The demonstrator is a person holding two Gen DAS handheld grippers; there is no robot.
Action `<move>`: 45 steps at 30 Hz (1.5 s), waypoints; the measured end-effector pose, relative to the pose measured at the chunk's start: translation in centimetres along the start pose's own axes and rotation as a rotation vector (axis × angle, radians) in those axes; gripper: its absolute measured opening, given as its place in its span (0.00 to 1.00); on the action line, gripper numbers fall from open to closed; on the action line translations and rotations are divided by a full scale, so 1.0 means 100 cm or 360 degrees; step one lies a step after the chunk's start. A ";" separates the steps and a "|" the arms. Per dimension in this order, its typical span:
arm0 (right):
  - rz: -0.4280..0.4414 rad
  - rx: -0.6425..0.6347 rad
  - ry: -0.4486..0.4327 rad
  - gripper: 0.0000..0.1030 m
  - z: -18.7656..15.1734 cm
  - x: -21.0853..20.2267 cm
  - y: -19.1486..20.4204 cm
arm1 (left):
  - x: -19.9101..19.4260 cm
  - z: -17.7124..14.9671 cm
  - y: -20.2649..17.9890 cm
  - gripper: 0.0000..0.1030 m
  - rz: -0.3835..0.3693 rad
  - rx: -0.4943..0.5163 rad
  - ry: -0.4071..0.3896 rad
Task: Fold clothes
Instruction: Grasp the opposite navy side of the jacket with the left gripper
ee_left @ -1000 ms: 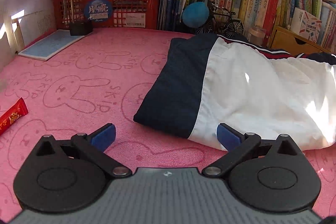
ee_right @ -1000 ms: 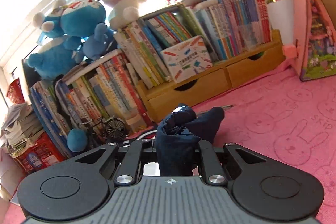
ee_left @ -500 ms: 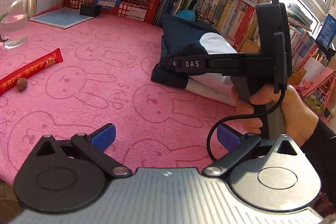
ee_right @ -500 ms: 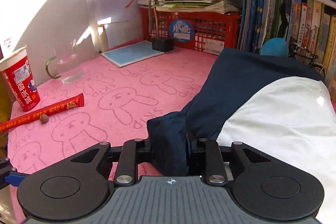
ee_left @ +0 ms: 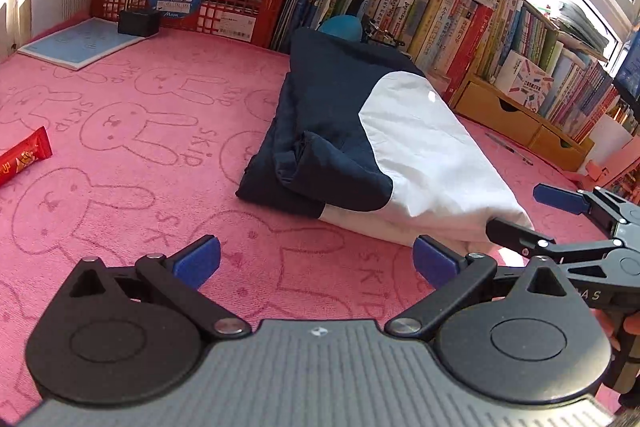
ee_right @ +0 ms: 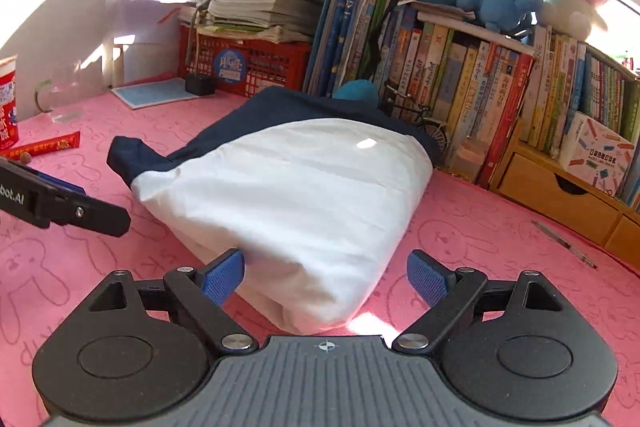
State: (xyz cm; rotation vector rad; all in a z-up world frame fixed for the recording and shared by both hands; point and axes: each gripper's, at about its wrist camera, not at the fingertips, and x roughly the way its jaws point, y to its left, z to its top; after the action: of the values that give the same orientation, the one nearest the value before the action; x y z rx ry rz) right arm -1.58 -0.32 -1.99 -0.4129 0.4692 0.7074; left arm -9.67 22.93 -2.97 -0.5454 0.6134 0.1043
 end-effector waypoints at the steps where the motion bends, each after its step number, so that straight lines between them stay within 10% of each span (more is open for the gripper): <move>1: -0.0064 -0.0046 0.0037 0.85 -0.007 0.002 0.000 | -0.002 -0.001 0.003 1.00 -0.0164 -0.0089 -0.0004; 5: -0.0078 -0.0006 0.0058 0.85 -0.018 0.005 -0.007 | 0.002 0.003 0.007 1.00 -0.0462 -0.0266 -0.0047; 14: -0.0137 0.0143 0.0024 0.84 -0.019 0.016 -0.016 | 0.039 0.037 -0.014 0.65 -0.0200 -0.0087 -0.0170; 35: -0.0368 0.0003 0.0026 0.84 -0.009 0.047 0.005 | 0.029 0.039 0.006 0.65 0.0366 0.0037 -0.0334; 38: -0.0362 -0.0025 0.0049 0.84 -0.004 0.054 0.010 | 0.030 0.034 -0.015 0.66 0.0793 0.0399 -0.0451; 45: -0.0271 0.0043 0.0063 0.65 0.004 0.066 0.006 | -0.001 0.014 -0.049 0.69 0.0761 0.0628 -0.0565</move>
State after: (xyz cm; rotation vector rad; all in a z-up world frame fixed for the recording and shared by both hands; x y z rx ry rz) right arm 2.45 3.71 -5.32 -0.4367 0.4744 0.5287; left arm -7.81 19.46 0.24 0.0144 0.3907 0.5094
